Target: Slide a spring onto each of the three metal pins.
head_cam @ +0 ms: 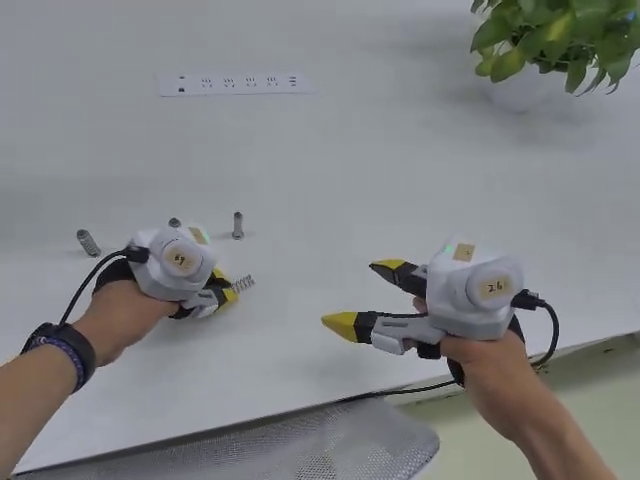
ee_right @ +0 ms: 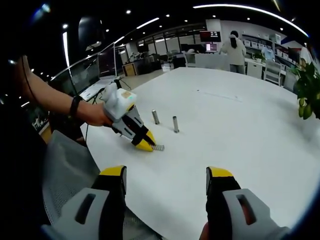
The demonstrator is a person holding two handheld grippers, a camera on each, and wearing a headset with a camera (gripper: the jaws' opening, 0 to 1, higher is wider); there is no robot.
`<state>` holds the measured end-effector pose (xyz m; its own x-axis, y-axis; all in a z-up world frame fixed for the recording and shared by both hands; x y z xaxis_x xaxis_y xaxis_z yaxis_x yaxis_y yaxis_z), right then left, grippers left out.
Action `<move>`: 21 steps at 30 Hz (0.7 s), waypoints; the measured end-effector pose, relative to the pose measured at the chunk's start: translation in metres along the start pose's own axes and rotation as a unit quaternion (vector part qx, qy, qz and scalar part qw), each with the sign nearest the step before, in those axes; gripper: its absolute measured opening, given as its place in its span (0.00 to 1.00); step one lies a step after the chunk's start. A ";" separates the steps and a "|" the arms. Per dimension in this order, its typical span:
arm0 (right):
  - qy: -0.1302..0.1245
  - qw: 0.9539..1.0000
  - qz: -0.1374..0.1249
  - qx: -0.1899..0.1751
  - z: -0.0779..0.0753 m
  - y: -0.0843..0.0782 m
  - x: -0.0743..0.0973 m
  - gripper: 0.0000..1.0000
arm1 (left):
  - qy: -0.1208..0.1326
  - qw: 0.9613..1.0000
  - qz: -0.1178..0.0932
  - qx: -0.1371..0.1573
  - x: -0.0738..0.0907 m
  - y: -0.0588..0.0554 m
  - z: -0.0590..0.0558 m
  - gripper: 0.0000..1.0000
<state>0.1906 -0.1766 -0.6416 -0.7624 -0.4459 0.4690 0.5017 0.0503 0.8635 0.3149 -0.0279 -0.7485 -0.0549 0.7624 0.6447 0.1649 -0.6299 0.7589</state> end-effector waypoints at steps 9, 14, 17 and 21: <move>0.010 1.000 -0.003 0.006 0.003 0.003 -0.003 0.64 | 0.008 0.999 -0.022 0.036 0.019 0.000 -0.007 0.03; 0.017 1.000 -0.004 0.008 0.007 0.004 -0.006 0.65 | 0.011 0.999 -0.030 0.034 0.030 -0.001 -0.009 0.03; 0.022 1.000 -0.004 0.011 0.010 0.005 -0.009 0.65 | 0.015 0.999 -0.035 0.031 0.038 -0.002 -0.009 0.03; 0.028 1.000 -0.007 0.012 0.015 0.007 -0.012 0.64 | 0.023 0.998 -0.039 0.039 0.050 -0.007 -0.009 0.03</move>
<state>0.1972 -0.1579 -0.6390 -0.7445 -0.4960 0.4468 0.4808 0.0659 0.8743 0.3020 0.0137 -0.7210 -0.1148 0.7996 0.5894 0.2345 -0.5548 0.7983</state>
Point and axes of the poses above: the centre of the closed fingertips' face, and the gripper's own axes: x roughly backward along the fingers, z roughly to its left, y roughly out of its top, the point moved 5 cm from there along x, roughly backward along the fingers, and after that the axes turned 9 degrees about -z, right-handed, at the moved point
